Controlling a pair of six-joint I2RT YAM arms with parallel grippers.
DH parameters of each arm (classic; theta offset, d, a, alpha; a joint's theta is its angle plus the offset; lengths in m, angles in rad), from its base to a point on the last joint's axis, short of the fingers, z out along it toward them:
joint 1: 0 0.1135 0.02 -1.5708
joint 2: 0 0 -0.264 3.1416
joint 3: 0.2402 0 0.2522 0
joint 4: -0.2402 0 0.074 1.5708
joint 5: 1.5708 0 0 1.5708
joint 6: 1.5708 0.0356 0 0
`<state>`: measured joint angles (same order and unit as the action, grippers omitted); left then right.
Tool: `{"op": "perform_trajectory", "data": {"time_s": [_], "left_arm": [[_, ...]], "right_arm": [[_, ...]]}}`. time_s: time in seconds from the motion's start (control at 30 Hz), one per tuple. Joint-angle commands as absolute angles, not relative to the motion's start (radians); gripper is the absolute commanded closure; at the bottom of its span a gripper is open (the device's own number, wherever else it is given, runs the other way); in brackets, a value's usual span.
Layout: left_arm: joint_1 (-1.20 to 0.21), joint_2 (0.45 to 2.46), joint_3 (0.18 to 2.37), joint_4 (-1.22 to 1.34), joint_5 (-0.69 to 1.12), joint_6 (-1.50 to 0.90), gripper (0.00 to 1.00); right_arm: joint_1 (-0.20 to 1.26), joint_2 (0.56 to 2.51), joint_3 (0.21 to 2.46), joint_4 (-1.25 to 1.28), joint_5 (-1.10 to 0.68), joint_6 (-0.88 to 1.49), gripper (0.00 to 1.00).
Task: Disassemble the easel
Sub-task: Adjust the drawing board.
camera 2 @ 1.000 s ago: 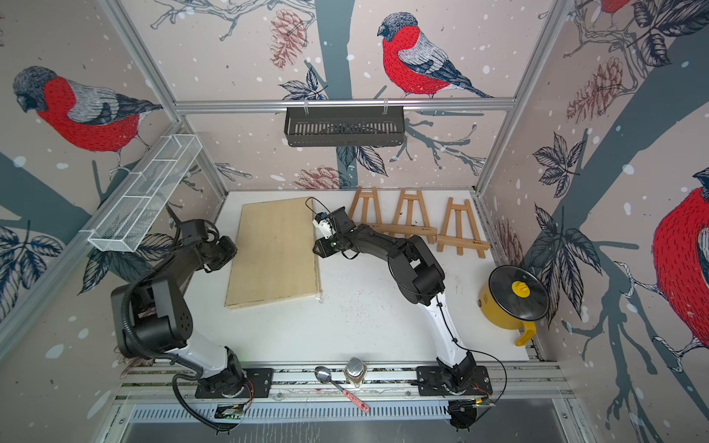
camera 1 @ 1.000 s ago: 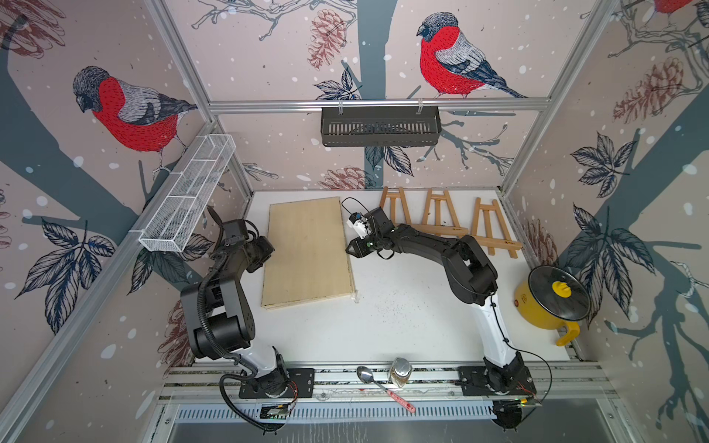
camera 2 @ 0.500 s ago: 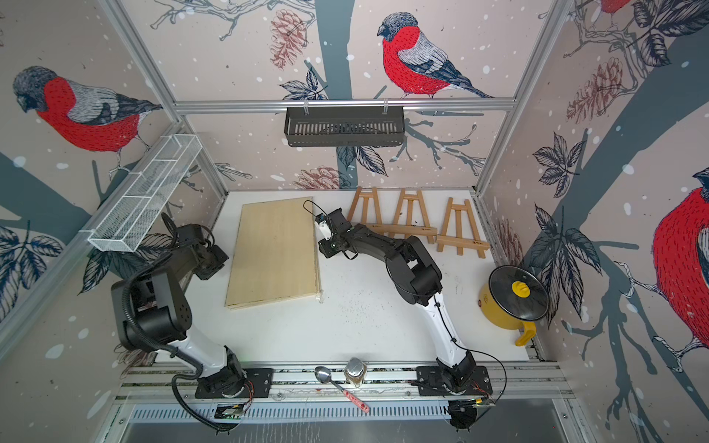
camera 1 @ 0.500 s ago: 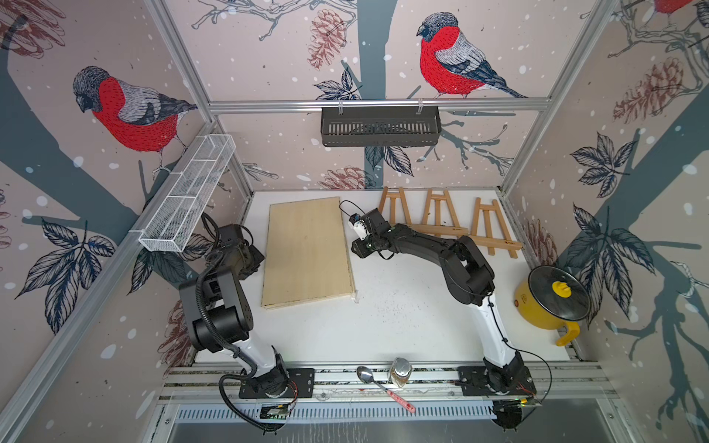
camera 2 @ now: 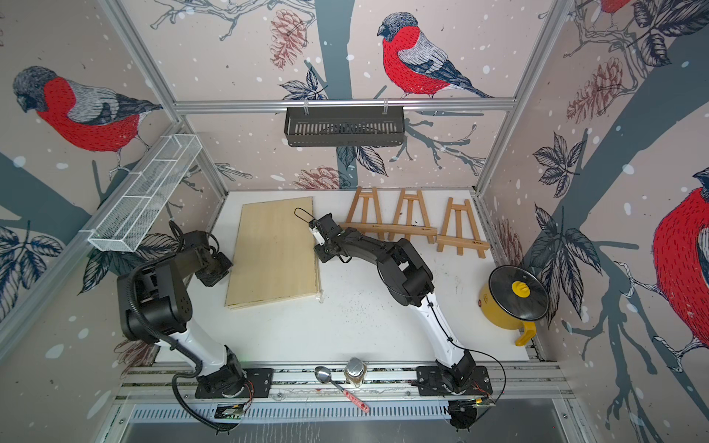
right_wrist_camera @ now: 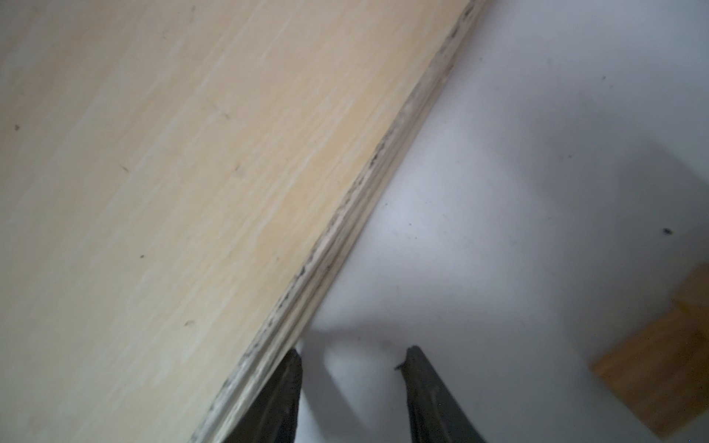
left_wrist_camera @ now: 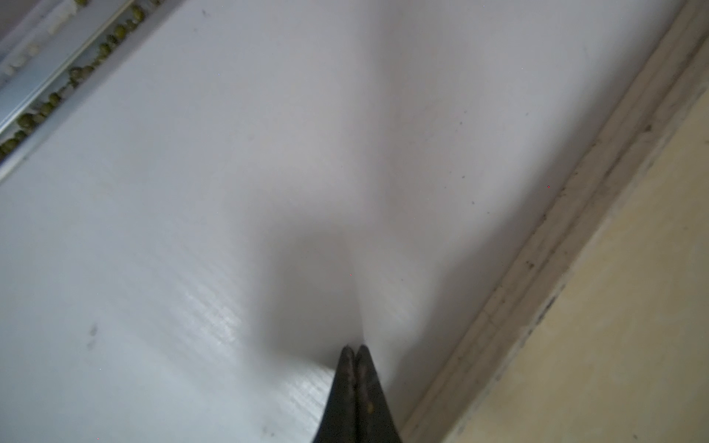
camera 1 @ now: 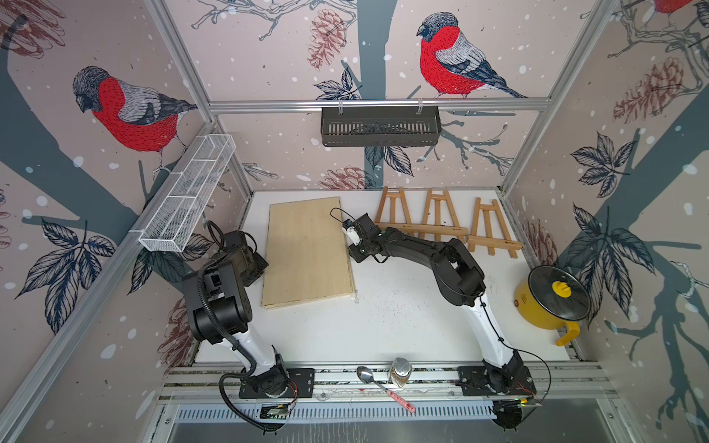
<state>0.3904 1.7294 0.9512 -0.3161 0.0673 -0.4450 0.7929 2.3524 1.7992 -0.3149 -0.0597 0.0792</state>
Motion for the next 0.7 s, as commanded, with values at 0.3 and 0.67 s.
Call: {"op": "perform_trajectory", "data": {"time_s": [0.3,0.67], "left_arm": [[0.357,1.727,0.931,-0.344,0.122,-0.458,1.0],[0.357,1.707,0.928,-0.353,0.129,-0.46,1.0]], "right_arm": [[0.8,2.368,1.804,-0.364,-0.074,0.083,0.52],[0.8,2.364,1.796,-0.36,-0.098,0.079,0.53]]}}
